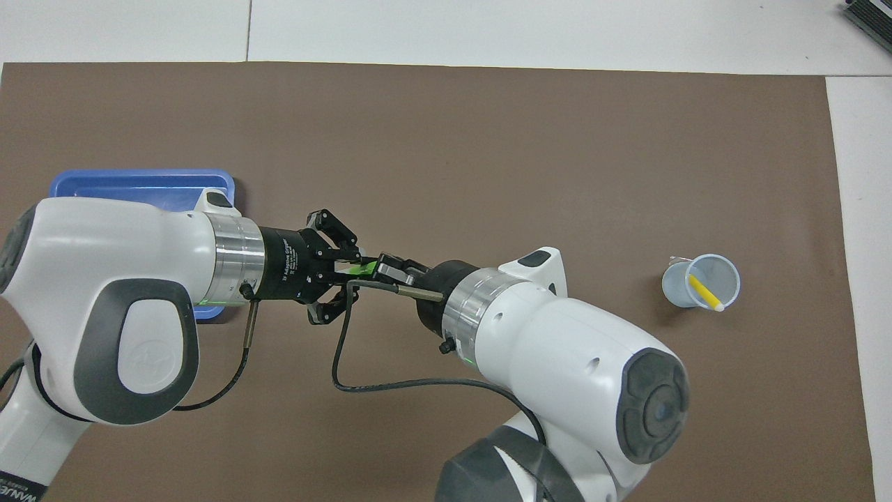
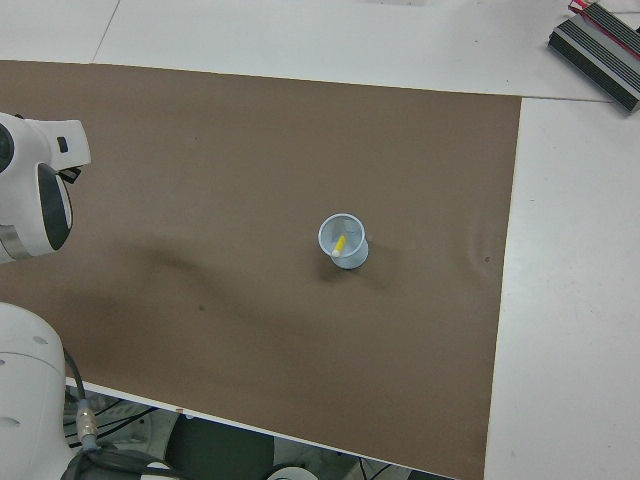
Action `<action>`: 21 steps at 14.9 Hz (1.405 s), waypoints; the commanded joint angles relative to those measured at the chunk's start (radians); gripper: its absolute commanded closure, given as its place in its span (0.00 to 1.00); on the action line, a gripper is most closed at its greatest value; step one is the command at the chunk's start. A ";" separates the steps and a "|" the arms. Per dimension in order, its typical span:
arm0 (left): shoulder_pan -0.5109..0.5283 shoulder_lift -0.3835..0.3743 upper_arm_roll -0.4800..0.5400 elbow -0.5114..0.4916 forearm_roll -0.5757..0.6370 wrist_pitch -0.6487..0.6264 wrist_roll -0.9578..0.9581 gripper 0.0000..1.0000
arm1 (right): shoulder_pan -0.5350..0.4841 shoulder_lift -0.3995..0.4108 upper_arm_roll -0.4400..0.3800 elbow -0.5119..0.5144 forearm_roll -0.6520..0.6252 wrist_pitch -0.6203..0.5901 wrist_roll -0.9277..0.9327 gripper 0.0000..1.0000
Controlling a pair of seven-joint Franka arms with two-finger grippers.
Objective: Right arm passes pens to left for tray arrangement
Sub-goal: 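Place the green pen in the tray beside the purple pen with the left gripper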
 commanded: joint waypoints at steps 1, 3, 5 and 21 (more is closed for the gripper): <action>-0.012 -0.034 0.007 -0.020 -0.005 -0.028 -0.006 1.00 | -0.005 0.000 -0.002 -0.007 0.028 0.028 -0.010 1.00; -0.008 -0.040 0.009 -0.021 -0.006 -0.060 0.001 1.00 | -0.008 0.000 -0.002 -0.007 0.028 0.027 -0.010 1.00; -0.009 -0.045 0.010 -0.020 -0.002 -0.083 0.030 1.00 | -0.017 0.006 -0.002 -0.001 0.028 0.016 -0.006 0.58; 0.245 -0.051 0.016 0.036 0.420 -0.391 0.981 1.00 | -0.336 -0.067 -0.012 -0.010 -0.256 -0.649 -0.621 0.00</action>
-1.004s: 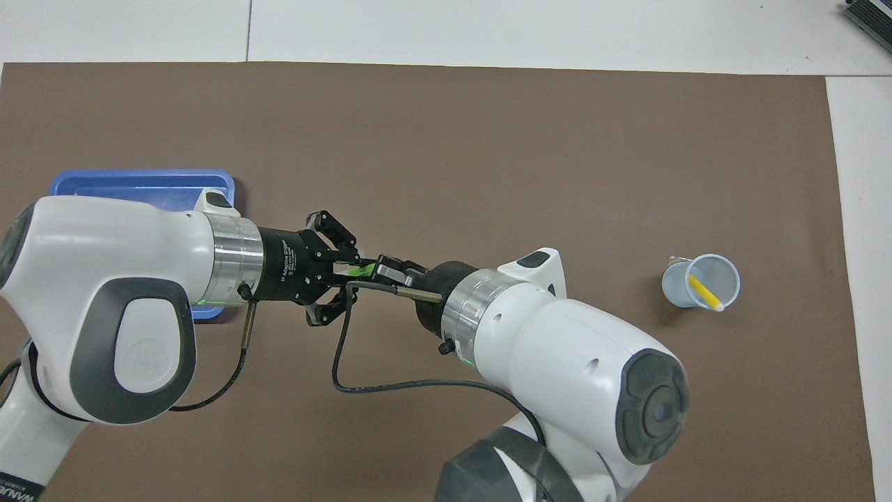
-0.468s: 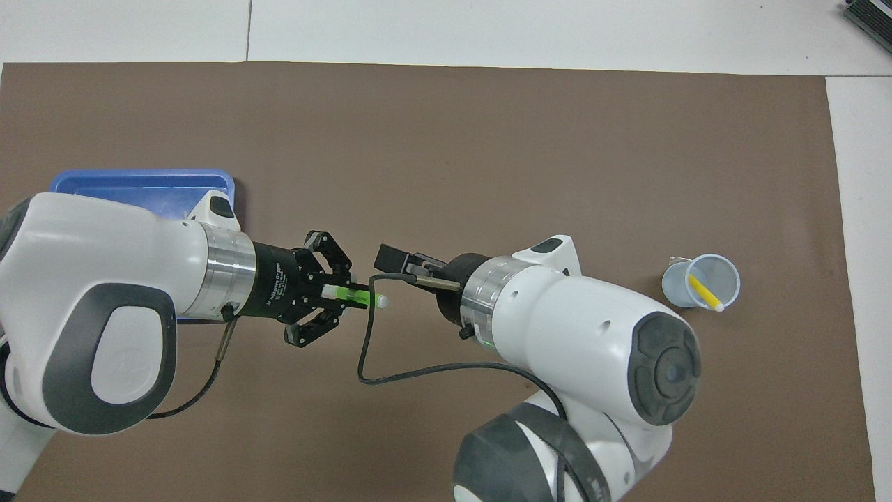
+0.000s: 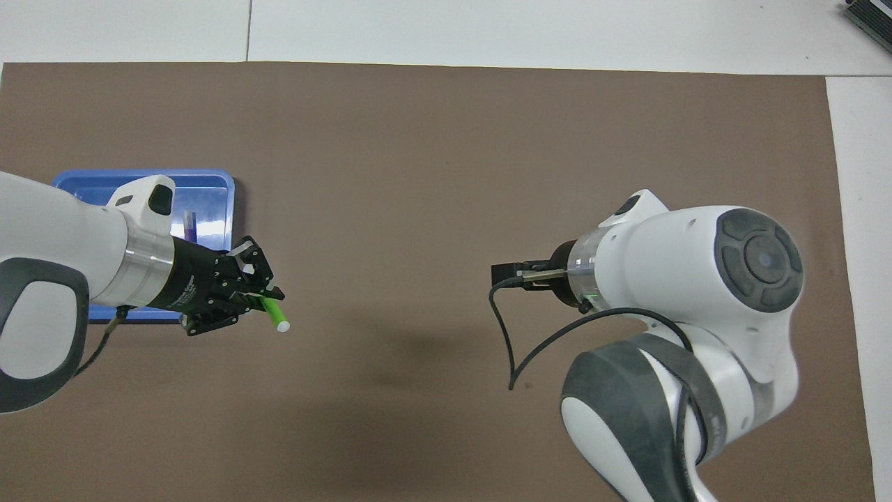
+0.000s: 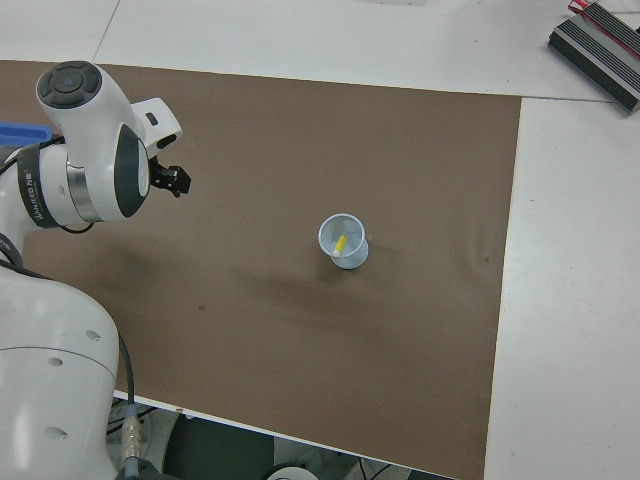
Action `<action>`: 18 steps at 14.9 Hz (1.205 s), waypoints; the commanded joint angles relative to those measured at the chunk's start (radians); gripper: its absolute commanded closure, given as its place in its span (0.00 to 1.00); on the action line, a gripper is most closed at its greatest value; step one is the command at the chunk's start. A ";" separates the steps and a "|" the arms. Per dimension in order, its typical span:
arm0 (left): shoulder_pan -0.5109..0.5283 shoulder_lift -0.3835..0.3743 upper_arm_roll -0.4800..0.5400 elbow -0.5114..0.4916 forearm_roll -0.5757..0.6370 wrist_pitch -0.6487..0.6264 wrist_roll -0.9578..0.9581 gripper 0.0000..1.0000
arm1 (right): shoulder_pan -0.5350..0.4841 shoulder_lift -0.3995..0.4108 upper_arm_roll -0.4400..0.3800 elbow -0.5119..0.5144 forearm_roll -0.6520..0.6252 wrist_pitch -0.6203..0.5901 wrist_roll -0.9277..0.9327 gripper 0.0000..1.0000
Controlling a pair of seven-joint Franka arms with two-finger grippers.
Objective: Right arm passes pens to left for tray arrangement
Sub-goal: 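Place the green pen in the tray beside the purple pen with the left gripper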
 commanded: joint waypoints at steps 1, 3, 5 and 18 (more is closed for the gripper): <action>0.080 -0.016 -0.006 0.002 0.110 -0.059 0.244 1.00 | -0.097 -0.030 0.012 -0.017 -0.083 -0.089 -0.133 0.00; 0.128 -0.016 -0.006 -0.004 0.180 -0.059 0.394 1.00 | -0.160 -0.041 0.012 -0.042 -0.164 -0.095 -0.220 0.00; 0.169 -0.007 -0.006 -0.009 0.243 -0.048 0.544 1.00 | -0.238 -0.053 0.012 -0.080 -0.189 -0.097 -0.369 0.00; 0.327 0.220 -0.006 -0.004 0.415 0.237 0.883 1.00 | -0.461 -0.059 0.014 -0.264 -0.240 -0.003 -0.552 0.34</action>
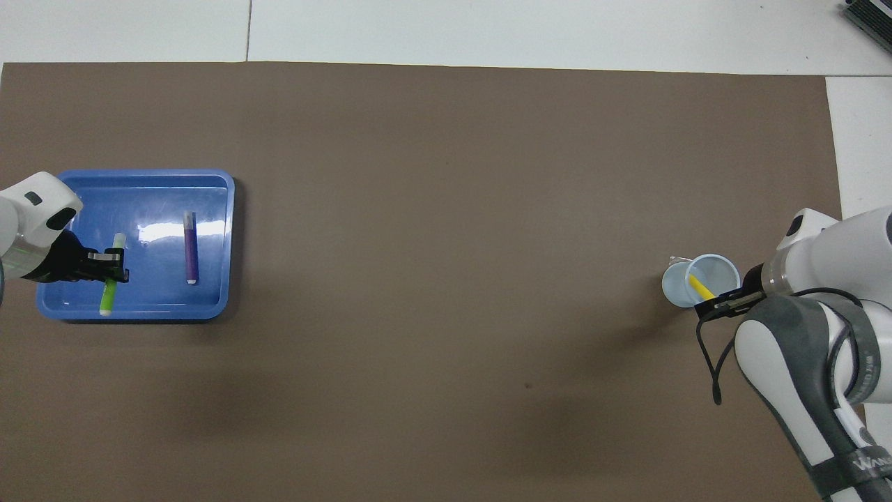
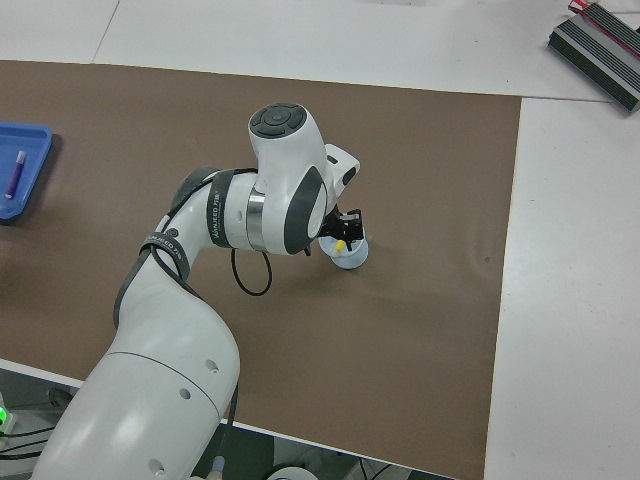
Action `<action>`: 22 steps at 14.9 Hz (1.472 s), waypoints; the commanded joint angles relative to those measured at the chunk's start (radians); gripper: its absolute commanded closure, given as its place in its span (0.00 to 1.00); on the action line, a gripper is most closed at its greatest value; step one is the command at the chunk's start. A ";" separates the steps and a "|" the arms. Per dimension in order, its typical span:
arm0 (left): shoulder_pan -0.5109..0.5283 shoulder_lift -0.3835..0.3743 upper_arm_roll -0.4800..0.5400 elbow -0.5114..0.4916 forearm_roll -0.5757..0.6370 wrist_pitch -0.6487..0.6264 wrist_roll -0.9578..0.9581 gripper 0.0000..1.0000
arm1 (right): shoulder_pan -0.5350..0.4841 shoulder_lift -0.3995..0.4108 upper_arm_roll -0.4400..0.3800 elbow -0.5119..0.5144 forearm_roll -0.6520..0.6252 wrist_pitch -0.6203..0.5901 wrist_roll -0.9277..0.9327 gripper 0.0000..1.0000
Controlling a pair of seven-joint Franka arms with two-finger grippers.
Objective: Right arm passes pens to left for tray arrangement
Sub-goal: 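Lift the yellow pen from the cup with the right gripper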
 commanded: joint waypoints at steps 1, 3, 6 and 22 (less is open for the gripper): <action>0.020 0.047 -0.010 0.007 0.022 0.061 0.023 1.00 | -0.030 -0.012 0.017 -0.032 -0.017 0.047 -0.002 0.34; 0.020 0.084 -0.010 0.011 0.024 0.101 0.026 1.00 | -0.033 0.000 0.017 -0.035 -0.017 0.069 0.043 0.34; 0.023 0.147 -0.010 0.014 0.024 0.184 0.026 1.00 | -0.033 0.006 0.018 -0.038 -0.017 0.087 0.057 0.34; 0.015 0.270 -0.013 0.036 0.120 0.342 0.016 0.67 | -0.036 0.019 0.016 -0.055 -0.019 0.104 0.045 1.00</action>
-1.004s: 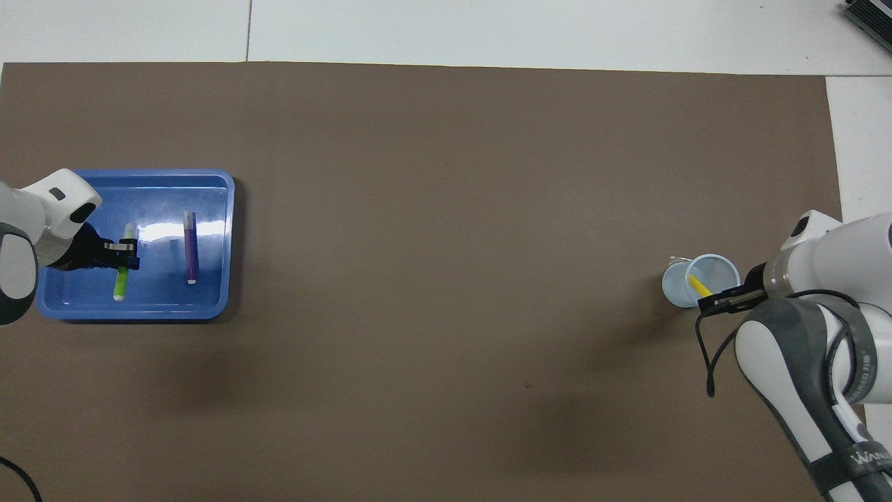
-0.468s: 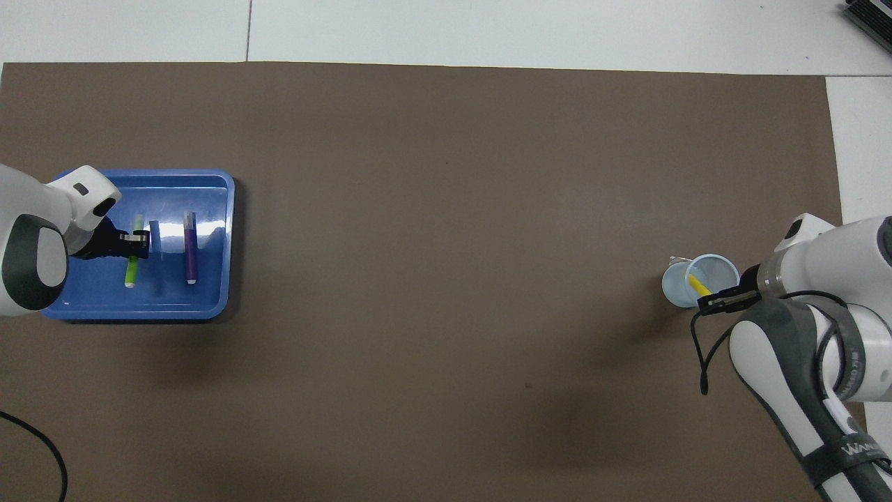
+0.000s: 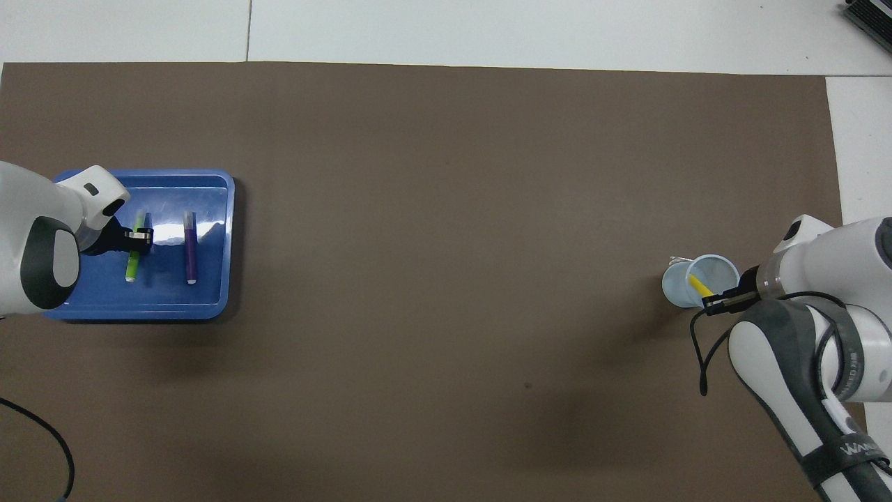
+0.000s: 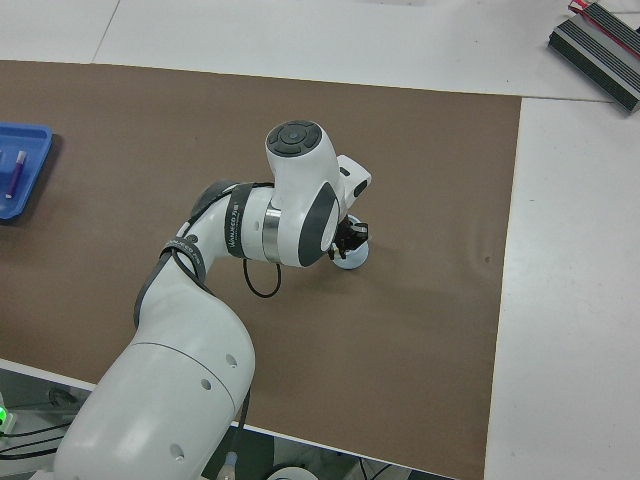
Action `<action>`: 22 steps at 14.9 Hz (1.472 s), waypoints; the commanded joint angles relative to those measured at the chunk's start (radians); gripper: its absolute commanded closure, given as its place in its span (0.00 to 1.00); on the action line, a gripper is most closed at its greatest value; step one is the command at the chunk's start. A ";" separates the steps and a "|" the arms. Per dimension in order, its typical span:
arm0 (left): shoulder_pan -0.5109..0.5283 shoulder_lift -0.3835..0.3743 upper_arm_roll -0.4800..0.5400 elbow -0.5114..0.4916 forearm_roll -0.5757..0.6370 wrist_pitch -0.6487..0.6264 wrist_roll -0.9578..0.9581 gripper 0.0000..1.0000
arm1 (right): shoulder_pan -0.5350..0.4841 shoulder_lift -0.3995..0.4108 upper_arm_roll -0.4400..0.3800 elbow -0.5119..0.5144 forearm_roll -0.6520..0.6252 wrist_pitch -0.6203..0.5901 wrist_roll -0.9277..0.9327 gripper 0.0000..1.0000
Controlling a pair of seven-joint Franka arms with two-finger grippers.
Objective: Right arm passes pens to left for tray arrangement
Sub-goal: 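Lift the yellow pen from the cup with the right gripper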
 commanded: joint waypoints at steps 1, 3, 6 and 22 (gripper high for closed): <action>-0.001 0.016 -0.008 0.006 0.021 0.015 -0.008 0.44 | -0.018 -0.005 0.016 0.001 -0.019 -0.002 -0.007 1.00; -0.001 0.016 -0.008 0.006 0.013 0.012 -0.008 0.38 | -0.015 -0.006 0.016 0.044 -0.019 -0.056 -0.039 1.00; -0.006 0.016 -0.010 0.012 0.010 0.002 -0.007 0.38 | -0.006 -0.006 0.019 0.148 -0.022 -0.194 -0.059 1.00; -0.029 -0.018 -0.020 0.350 -0.169 -0.535 -0.132 0.02 | 0.099 -0.029 0.027 0.468 0.295 -0.481 0.028 1.00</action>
